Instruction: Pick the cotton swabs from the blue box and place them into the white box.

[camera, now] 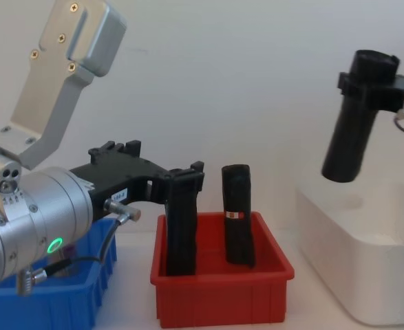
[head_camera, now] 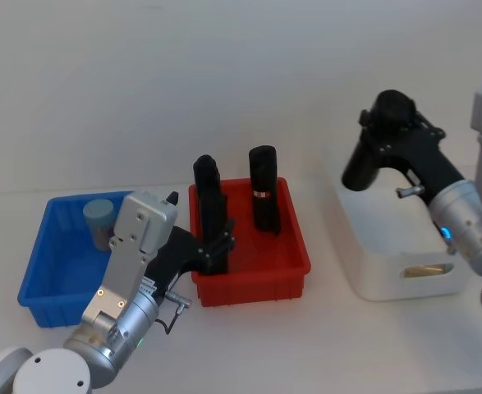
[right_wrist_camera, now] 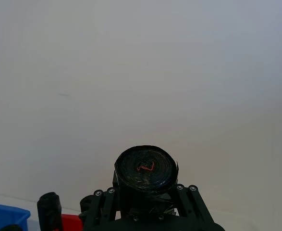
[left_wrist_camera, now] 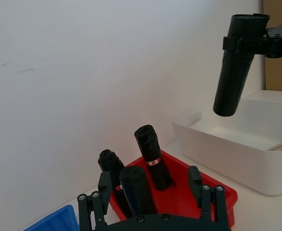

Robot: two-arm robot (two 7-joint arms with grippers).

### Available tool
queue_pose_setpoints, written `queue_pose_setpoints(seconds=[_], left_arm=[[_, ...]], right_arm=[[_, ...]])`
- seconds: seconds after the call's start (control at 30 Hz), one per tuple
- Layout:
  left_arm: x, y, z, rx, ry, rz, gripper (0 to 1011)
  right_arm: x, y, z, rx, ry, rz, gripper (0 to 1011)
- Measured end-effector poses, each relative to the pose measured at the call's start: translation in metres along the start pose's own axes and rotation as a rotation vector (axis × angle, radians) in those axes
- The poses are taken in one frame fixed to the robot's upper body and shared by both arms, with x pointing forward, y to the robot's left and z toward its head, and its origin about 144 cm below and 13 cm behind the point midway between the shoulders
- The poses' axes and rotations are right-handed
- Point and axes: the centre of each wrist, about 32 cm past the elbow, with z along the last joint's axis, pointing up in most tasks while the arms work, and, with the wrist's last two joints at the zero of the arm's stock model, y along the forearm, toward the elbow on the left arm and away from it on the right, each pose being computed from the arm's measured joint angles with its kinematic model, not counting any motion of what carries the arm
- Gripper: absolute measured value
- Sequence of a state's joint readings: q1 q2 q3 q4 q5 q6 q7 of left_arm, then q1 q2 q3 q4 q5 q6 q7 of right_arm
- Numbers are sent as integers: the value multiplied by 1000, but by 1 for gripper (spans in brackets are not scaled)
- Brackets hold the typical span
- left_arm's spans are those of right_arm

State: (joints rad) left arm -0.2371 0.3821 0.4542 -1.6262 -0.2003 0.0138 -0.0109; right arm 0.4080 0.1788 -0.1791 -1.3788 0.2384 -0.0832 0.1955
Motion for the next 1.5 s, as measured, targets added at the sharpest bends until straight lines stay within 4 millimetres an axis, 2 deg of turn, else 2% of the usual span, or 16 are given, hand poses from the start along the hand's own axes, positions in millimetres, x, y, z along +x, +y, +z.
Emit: queue_pose_setpoints(seconds=[0.5,0.93,1.03,1.1,1.23,1.33,1.37,1.5], left_arm=[[0,0,0,0,0,0,1004],[0,0,0,0,0,0,1004],[0,0,0,0,0,0,1004],[0,0,0,0,0,0,1004],[0,0,0,0,0,0,1004],[0,0,0,0,0,0,1004],[0,0,0,0,0,0,1004],[0,0,0,0,0,0,1004]], right_arm=[[14,-29,3,-74,-12,-103,511],[17,-38,-8,-144,13,-97,513],[18,-38,-10,-153,17,-93,606],[18,-39,-11,-158,19,-90,628],[18,-39,-13,-163,20,-85,777],[18,-39,-14,-165,21,-83,832],[18,-40,-14,-165,21,-83,882],[18,-40,-14,-162,17,-81,979]])
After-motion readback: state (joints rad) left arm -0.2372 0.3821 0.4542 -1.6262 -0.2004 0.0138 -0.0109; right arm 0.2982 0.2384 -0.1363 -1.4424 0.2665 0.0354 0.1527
